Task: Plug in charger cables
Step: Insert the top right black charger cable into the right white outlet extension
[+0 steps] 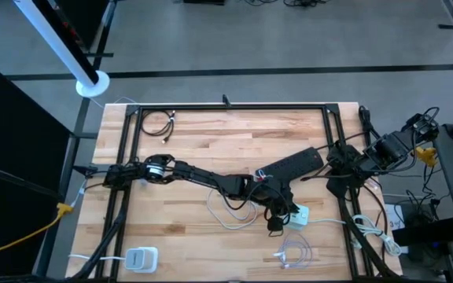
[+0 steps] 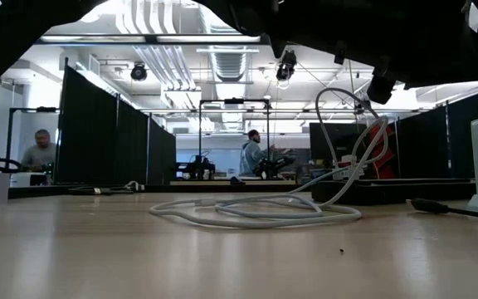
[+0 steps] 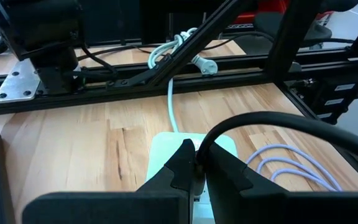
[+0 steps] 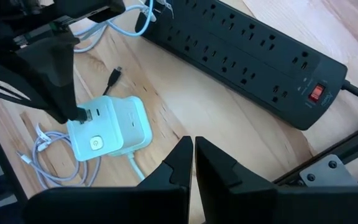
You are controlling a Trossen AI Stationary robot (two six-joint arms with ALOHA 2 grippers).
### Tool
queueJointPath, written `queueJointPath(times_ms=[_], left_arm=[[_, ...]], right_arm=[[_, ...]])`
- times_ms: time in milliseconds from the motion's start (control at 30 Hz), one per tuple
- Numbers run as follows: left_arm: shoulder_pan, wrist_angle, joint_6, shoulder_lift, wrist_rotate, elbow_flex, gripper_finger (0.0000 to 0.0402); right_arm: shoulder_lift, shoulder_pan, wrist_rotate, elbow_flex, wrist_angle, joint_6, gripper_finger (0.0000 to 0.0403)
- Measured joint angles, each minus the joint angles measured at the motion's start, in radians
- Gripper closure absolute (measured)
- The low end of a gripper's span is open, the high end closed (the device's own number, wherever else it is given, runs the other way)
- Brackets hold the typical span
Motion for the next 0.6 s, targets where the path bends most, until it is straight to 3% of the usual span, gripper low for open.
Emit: queueJointPath(times_ms=[600], left_arm=[[0.0, -0.03, 0.0, 0.0, 0.001, 0.0, 0.0387]], right_arm=[[0.0, 0.0, 0.0, 0.0, 0.005, -0.016, 0.0401]])
